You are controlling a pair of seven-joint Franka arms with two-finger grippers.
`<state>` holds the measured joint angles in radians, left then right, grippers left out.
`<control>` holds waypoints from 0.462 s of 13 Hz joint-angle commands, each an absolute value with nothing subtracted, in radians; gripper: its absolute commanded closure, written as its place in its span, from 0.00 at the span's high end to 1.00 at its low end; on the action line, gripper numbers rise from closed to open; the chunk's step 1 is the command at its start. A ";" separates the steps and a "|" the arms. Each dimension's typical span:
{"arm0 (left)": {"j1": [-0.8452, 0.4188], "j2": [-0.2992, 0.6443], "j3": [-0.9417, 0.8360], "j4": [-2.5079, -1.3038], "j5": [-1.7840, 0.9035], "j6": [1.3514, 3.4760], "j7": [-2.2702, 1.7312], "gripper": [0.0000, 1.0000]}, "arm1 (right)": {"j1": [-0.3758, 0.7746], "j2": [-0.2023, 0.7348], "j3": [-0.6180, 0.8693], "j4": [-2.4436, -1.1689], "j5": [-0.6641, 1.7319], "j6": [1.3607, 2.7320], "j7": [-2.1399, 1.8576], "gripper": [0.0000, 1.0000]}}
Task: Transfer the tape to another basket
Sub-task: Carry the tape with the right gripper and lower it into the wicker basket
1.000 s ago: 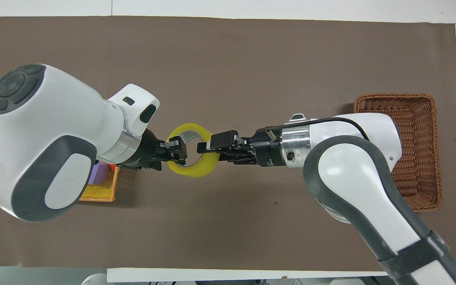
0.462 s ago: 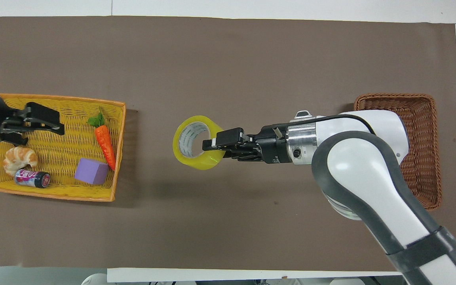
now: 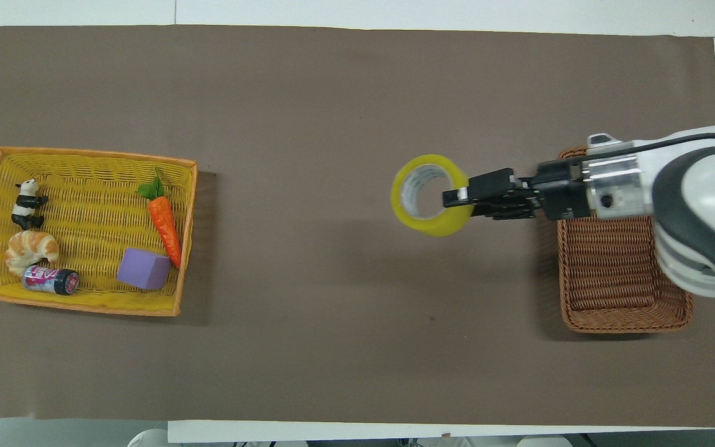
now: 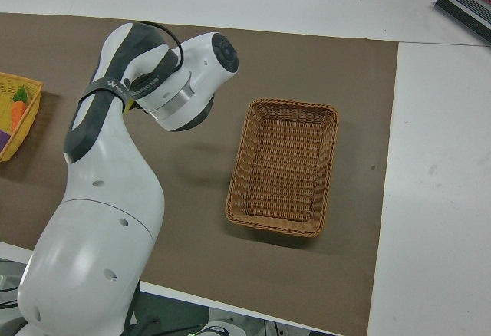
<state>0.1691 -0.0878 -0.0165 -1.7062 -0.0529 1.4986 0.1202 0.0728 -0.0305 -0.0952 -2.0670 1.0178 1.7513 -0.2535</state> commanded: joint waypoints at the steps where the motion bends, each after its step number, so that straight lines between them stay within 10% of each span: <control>1: 0.169 -0.086 -0.034 -1.707 -0.037 1.516 0.118 1.00 | -0.146 0.072 -0.084 -1.917 0.866 1.527 -0.424 0.00; 6: 0.150 -0.086 -0.041 -1.707 -0.037 1.513 0.117 1.00 | -0.374 0.216 -0.083 -1.815 0.586 1.419 -0.754 0.00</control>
<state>0.1616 -0.0877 -0.0432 -1.7062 -0.0529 1.4993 0.1200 -0.3277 0.1550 -0.1014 -1.8561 0.6415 1.4501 -0.6721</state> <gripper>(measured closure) 0.000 0.458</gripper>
